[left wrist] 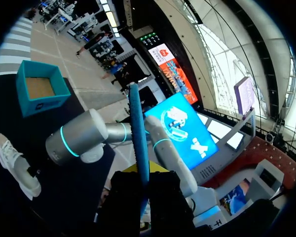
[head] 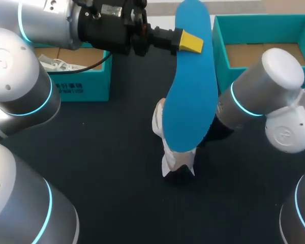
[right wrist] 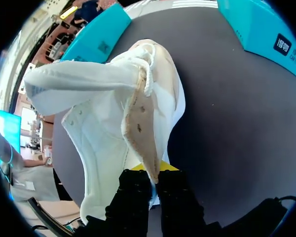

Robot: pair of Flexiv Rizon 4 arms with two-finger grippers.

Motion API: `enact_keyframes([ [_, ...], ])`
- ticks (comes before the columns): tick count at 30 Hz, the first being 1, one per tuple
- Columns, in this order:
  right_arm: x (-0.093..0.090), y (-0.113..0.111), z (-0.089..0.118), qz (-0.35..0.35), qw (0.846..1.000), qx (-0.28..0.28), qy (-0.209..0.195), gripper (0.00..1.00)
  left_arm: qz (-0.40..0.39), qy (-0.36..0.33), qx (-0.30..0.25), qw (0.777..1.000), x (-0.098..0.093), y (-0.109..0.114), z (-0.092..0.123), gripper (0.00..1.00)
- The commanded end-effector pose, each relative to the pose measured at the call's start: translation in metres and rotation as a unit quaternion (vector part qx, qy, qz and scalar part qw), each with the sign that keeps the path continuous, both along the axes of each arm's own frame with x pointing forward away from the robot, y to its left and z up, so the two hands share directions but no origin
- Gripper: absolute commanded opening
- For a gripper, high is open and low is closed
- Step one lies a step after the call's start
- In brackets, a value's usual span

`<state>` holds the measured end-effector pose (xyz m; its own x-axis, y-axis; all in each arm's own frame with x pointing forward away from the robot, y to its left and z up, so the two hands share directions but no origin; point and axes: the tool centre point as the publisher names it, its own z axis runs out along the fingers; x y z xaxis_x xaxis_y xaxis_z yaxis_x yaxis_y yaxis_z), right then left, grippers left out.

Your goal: Take the shoe out of the shoebox, open the shoe tongue, remove and reinsert the insole, then place the shoe into the shoebox

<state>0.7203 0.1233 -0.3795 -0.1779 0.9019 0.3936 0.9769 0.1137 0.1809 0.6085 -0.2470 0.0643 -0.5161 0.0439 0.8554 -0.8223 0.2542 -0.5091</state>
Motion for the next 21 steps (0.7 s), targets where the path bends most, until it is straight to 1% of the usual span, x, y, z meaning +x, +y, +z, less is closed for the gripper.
enact_keyframes([
  [1, 0.001, 0.004, -0.007, -0.002, 1.0, 0.001, 0.004, 0.0, 0.0, 0.0, 0.0, 1.0, 0.0, -0.001, -0.001, 0.0],
  [9, 0.0, 0.003, -0.014, -0.015, 1.0, 0.004, 0.016, 0.0, 0.0, 0.0, 0.0, 1.0, 0.0, -0.001, -0.001, 0.0],
  [12, 0.0, 0.004, -0.014, -0.017, 1.0, 0.006, 0.019, 0.1, 0.0, 0.0, 0.0, 1.0, 0.0, -0.001, -0.001, 0.0],
  [13, 0.0, 0.005, -0.014, -0.014, 1.0, 0.008, 0.019, 0.1, 0.0, 0.0, 0.0, 1.0, 0.0, -0.001, -0.001, 0.0],
  [14, 0.0, 0.005, -0.014, -0.018, 1.0, 0.007, 0.021, 0.12, 0.0, 0.0, 0.0, 1.0, 0.0, -0.001, -0.001, 0.0],
  [15, 0.0, 0.005, -0.014, -0.016, 1.0, 0.011, 0.021, 0.21, 0.0, 0.0, 0.0, 1.0, 0.0, -0.001, -0.001, 0.0],
  [16, 0.0, 0.006, -0.013, -0.016, 1.0, 0.015, 0.018, 0.46, 0.0, 0.0, 0.0, 1.0, 0.0, -0.001, -0.001, 0.0],
  [17, 0.0, 0.006, -0.012, -0.016, 1.0, 0.016, 0.018, 0.87, 0.0, 0.0, 0.0, 1.0, 0.0, -0.001, -0.001, 0.0],
  [18, 0.0, 0.007, -0.011, -0.017, 0.999, 0.022, 0.016, 1.0, 0.0, 0.0, 0.0, 1.0, 0.0, -0.001, -0.001, 0.0],
  [21, -0.003, 0.007, -0.004, -0.022, 0.999, 0.03, 0.012, 1.0, 0.0, 0.0, 0.0, 1.0, 0.0, -0.001, -0.001, 0.0],
])
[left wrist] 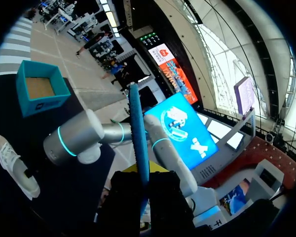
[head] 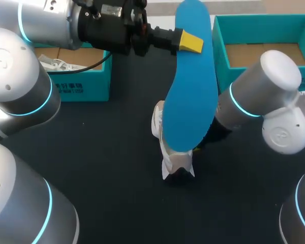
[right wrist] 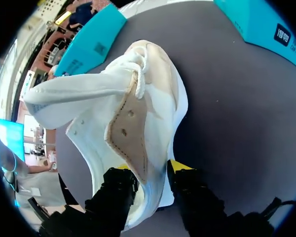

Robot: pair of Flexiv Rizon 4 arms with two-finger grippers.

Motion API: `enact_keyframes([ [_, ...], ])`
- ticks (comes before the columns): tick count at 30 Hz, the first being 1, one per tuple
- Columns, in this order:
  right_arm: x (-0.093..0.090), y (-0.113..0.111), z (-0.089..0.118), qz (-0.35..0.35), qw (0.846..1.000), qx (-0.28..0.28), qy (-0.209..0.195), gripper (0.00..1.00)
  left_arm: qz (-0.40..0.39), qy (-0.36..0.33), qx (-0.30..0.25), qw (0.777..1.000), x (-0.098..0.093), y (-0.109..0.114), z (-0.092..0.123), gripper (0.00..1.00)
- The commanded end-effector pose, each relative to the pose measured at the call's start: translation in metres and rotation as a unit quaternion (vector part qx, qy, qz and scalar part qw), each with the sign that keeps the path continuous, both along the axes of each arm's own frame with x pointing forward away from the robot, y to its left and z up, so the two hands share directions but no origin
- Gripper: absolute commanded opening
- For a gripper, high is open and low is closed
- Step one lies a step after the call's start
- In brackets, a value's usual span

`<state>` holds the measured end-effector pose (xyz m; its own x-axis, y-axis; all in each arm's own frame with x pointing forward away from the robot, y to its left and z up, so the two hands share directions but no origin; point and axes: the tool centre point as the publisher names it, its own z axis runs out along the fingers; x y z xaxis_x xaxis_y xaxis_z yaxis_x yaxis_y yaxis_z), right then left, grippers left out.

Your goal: Take the shoe out of the shoebox, open the shoe tongue, remove and reinsert the insole, then place the shoe into the shoebox

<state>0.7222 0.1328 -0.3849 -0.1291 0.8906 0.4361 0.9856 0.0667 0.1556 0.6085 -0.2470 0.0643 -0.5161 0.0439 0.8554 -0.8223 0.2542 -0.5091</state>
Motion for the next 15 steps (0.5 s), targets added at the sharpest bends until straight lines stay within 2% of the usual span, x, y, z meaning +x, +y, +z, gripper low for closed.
enact_keyframes([
  [1, -0.007, -0.003, 0.005, -0.005, 1.0, 0.015, -0.011, 1.0, 0.0, 0.0, 0.0, 1.0, 0.0, -0.001, -0.001, 0.0],
  [4, -0.011, -0.005, 0.016, -0.002, 0.999, 0.036, -0.022, 1.0, 0.0, 0.0, 0.0, 1.0, 0.0, -0.001, -0.001, 0.0],
  [10, -0.014, -0.014, 0.034, 0.027, 0.991, 0.123, -0.041, 1.0, 0.0, 0.0, 0.0, 1.0, 0.0, -0.001, -0.001, 0.0],
  [15, -0.014, -0.014, 0.034, 0.027, 0.991, 0.123, -0.041, 1.0, 0.0, 0.0, 0.0, 1.0, 0.0, -0.001, -0.001, 0.0],
])
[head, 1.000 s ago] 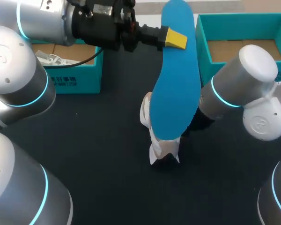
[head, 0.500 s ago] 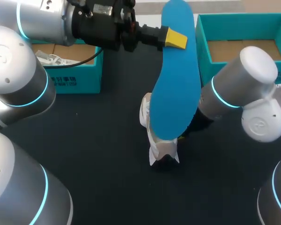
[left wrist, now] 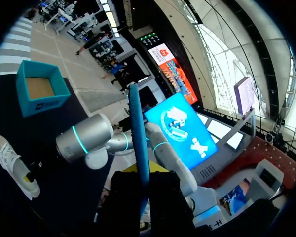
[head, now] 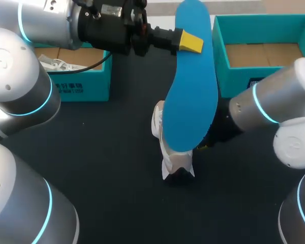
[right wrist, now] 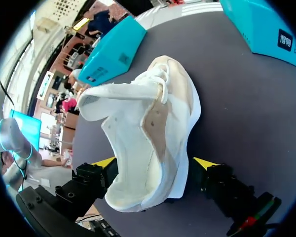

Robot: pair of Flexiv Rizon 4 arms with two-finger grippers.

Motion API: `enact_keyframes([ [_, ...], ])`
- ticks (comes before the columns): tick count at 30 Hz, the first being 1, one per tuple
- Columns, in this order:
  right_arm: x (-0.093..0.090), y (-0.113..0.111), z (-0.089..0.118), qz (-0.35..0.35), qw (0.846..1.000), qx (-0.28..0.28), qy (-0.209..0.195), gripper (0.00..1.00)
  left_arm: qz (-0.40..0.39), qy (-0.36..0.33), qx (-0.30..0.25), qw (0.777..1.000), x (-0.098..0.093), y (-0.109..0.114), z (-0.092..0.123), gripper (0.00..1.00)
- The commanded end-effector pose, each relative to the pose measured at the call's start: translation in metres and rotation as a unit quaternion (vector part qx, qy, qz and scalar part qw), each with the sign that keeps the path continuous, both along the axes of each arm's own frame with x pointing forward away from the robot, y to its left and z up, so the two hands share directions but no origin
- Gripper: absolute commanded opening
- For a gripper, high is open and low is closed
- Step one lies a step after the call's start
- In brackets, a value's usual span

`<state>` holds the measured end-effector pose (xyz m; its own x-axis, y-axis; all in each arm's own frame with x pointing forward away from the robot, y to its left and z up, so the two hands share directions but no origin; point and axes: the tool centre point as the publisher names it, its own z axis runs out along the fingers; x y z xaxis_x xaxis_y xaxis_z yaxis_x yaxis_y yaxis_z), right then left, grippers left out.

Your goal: Take the shoe out of the shoebox, open the shoe tongue, remove and reinsert the insole, then place the shoe into the shoebox

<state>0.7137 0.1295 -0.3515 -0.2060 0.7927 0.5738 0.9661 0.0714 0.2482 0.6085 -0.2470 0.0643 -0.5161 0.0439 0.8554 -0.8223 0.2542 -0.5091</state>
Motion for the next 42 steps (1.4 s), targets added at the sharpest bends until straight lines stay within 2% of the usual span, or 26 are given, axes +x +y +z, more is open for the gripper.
enact_keyframes([
  [1, -0.006, -0.011, 0.001, 0.007, 0.999, 0.033, 0.0, 1.0, 0.0, 0.0, 0.0, 1.0, 0.0, -0.001, -0.001, 0.0],
  [8, -0.006, -0.011, 0.001, 0.007, 0.999, 0.033, 0.0, 1.0, 0.0, 0.0, 0.0, 1.0, 0.0, -0.001, -0.001, 0.0],
  [12, -0.006, -0.017, 0.033, -0.015, 0.994, 0.095, -0.058, 1.0, 0.0, 0.0, 0.0, 1.0, 0.0, -0.001, -0.001, 0.0],
  [17, -0.008, -0.017, 0.065, -0.003, 0.986, 0.15, -0.072, 1.0, 0.0, 0.0, 0.0, 1.0, 0.0, -0.001, -0.001, 0.0],
  [21, -0.008, -0.017, 0.083, -0.003, 0.974, 0.216, -0.063, 1.0, 0.0, 0.0, 0.0, 1.0, 0.0, -0.001, -0.001, 0.0],
  [24, -0.008, -0.018, 0.095, 0.003, 0.968, 0.247, -0.047, 1.0, 0.0, 0.0, 0.0, 1.0, 0.0, -0.001, -0.001, 0.0],
  [28, -0.008, -0.022, 0.106, 0.025, 0.958, 0.281, -0.046, 1.0, 0.0, 0.0, 0.0, 1.0, 0.0, -0.001, -0.001, 0.0],
  [33, -0.008, -0.029, 0.115, 0.055, 0.948, 0.312, -0.015, 1.0, 0.0, 0.0, 0.0, 1.0, 0.0, -0.001, -0.001, 0.0],
  [36, -0.008, -0.036, 0.12, 0.045, 0.946, 0.32, 0.006, 1.0, 0.0, 0.0, 0.0, 1.0, 0.0, -0.001, -0.001, 0.0],
  [42, -0.005, -0.042, 0.134, 0.026, 0.935, 0.354, 0.01, 1.0, 0.0, 0.0, 0.0, 1.0, 0.0, -0.001, -0.001, 0.0],
])
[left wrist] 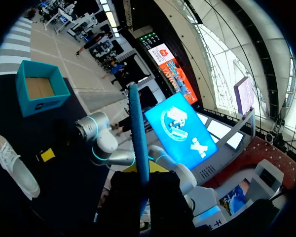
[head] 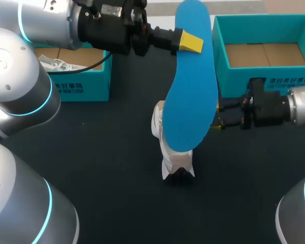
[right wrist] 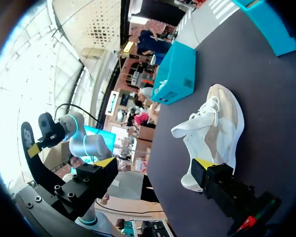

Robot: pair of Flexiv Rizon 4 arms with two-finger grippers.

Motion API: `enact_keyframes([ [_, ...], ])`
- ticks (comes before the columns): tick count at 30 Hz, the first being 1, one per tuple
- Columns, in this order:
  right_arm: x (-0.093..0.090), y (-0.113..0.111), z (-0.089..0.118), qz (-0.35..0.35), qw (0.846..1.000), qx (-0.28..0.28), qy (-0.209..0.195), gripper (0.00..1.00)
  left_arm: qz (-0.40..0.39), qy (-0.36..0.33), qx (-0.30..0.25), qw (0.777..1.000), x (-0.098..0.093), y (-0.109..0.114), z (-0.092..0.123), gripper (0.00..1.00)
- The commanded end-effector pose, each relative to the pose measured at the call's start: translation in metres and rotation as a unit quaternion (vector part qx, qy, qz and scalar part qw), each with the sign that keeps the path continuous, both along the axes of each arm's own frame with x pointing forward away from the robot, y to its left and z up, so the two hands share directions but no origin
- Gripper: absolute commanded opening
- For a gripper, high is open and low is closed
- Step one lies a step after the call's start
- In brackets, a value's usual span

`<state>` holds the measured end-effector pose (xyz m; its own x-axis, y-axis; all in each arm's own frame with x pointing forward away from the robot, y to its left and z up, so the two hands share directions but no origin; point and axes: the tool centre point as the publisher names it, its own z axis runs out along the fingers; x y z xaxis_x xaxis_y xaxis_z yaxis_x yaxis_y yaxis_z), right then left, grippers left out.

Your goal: Take the shoe out of the shoebox, open the shoe tongue, remove and reinsert the insole, then place the shoe into the shoebox

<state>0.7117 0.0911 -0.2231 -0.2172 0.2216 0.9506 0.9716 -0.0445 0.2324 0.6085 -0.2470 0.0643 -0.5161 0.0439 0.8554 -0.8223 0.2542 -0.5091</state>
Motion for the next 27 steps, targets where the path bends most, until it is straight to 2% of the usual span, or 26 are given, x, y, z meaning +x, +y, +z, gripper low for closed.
enact_keyframes([
  [1, -0.002, -0.004, 0.008, -0.004, 1.0, 0.024, 0.002, 1.0, 0.0, 0.0, 0.0, 1.0, 0.0, -0.001, -0.001, 0.0],
  [8, 0.001, 0.0, 0.026, 0.017, 0.999, 0.023, 0.02, 1.0, 0.0, 0.0, 0.0, 1.0, 0.0, -0.001, -0.001, 0.0],
  [12, 0.002, -0.004, 0.038, 0.004, 0.999, 0.032, 0.017, 1.0, 0.0, 0.0, 0.0, 1.0, 0.0, -0.001, -0.001, 0.0],
  [23, 0.002, -0.004, 0.038, 0.004, 0.999, 0.032, 0.017, 1.0, 0.0, 0.0, 0.0, 1.0, 0.0, -0.001, -0.001, 0.0],
  [27, 0.002, -0.004, 0.038, 0.004, 0.999, 0.032, 0.017, 1.0, 0.001, -0.106, -0.039, 0.994, 0.007, 0.004, -0.013, 0.0],
])
